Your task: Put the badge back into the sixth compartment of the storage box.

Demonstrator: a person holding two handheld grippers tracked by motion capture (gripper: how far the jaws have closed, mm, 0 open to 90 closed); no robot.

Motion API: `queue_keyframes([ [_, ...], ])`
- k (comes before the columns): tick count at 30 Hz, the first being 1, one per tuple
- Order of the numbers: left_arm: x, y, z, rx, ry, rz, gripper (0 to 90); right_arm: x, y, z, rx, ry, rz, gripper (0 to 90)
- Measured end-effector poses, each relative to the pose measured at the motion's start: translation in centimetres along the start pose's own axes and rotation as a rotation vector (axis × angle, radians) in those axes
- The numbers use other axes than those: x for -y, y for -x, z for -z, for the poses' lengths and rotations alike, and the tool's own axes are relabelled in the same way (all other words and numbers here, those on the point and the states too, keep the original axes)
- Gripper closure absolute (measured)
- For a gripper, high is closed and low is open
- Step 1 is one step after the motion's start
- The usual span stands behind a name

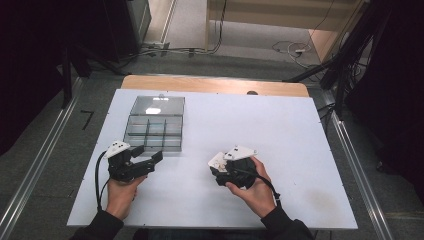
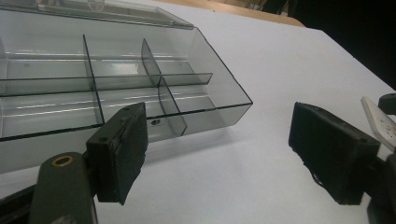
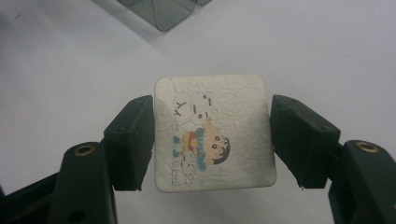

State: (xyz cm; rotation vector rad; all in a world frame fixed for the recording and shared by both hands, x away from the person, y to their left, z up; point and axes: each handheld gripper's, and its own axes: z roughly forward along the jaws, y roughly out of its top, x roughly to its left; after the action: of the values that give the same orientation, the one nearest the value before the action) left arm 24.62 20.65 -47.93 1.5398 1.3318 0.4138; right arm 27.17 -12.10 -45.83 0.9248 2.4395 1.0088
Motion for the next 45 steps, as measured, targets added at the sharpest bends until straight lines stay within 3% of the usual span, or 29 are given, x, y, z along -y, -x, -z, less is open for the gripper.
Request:
queue_keyframes([
  [29, -0.8, 0.6, -1.4, 0.102, -0.018, 0.047, 21.9, -1.6, -1.3, -1.4, -0.022, 0.037, 0.041, 31.1],
  [45, -1.1, 1.7, -2.4, 0.178, -0.037, 0.044, 25.8, -2.2, -1.8, -1.6, -0.024, 0.057, 0.046, 31.2],
])
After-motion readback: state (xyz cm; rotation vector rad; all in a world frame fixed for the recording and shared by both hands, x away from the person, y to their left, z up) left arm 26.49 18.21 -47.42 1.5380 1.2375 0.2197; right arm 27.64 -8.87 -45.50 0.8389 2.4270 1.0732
